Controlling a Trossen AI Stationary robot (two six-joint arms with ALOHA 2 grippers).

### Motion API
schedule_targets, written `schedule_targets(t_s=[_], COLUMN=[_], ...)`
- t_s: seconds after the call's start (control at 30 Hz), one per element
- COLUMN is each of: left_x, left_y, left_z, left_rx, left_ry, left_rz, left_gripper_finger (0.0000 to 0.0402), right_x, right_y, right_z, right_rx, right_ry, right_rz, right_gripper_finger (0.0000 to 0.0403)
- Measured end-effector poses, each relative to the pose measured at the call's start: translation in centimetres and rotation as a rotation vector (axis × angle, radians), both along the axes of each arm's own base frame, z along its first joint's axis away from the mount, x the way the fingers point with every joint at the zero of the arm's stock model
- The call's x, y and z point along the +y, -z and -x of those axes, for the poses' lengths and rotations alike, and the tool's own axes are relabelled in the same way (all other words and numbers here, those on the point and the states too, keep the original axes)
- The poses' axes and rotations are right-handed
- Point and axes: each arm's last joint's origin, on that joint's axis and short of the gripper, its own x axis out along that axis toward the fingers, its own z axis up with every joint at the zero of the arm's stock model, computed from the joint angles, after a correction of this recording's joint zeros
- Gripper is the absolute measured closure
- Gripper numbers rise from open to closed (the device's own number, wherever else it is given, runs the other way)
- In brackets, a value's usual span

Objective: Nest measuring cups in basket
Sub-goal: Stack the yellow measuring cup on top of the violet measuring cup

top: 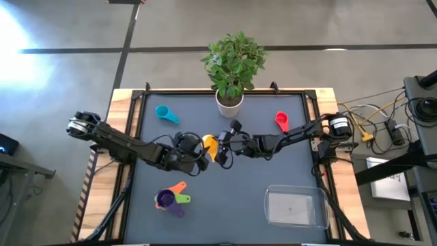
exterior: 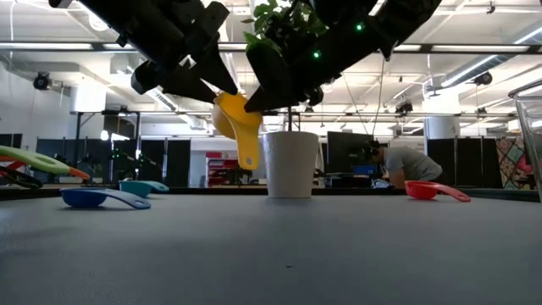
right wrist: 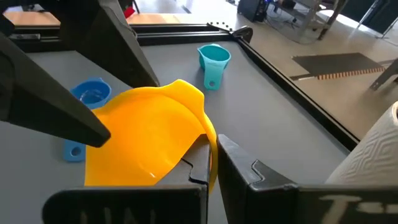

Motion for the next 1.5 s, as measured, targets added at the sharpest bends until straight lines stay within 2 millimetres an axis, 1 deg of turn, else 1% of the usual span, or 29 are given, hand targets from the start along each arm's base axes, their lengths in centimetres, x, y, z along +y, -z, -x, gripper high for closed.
schedule_targets(t_s=[0.07, 0.17, 0.5, 0.53, 0.6, 0.87, 0.97, 1.13, 1.5], left_x=[0.00, 0.03, 0.16, 0.16, 0.24, 0.42, 0.45, 0.66, 0.97], left_y=[0.00, -0.01, 0.06, 0.06, 0.06, 0.15, 0.15, 0.15, -0.18], left_z=[0.01, 0.02, 0.11, 0.11, 0.08, 0.11, 0.10, 0.03, -0.23], left_rx=[0.000, -0.001, 0.014, 0.015, 0.016, 0.032, 0.033, 0.032, 0.029], left_ry=[-0.001, -0.007, -0.015, -0.015, -0.014, -0.008, -0.006, -0.008, -0.009], left_rz=[0.001, -0.005, -0.018, -0.019, -0.016, -0.009, -0.007, -0.001, -0.003], left_gripper_finger=[0.0213, 0.0237, 0.0375, 0.0387, 0.0395, 0.0398, 0.0390, 0.0360, 0.0267], right_x=[0.09, 0.11, 0.36, 0.36, 0.36, 0.56, 0.67, 0.79, 0.94], right_y=[-0.03, -0.02, 0.00, 0.00, 0.00, -0.15, -0.17, -0.31, -0.87], right_z=[-0.02, -0.01, 0.00, 0.00, -0.01, -0.05, -0.05, -0.11, -0.29], right_rx=[-0.001, 0.000, 0.003, 0.003, 0.003, 0.000, 0.003, -0.004, -0.038], right_ry=[-0.001, 0.001, -0.011, -0.010, -0.011, -0.024, -0.031, -0.047, -0.075], right_rz=[-0.001, -0.008, -0.015, -0.015, -0.014, 0.015, 0.028, 0.038, 0.053], right_gripper_finger=[0.0394, 0.0394, 0.0394, 0.0394, 0.0394, 0.0394, 0.0394, 0.0394, 0.0394])
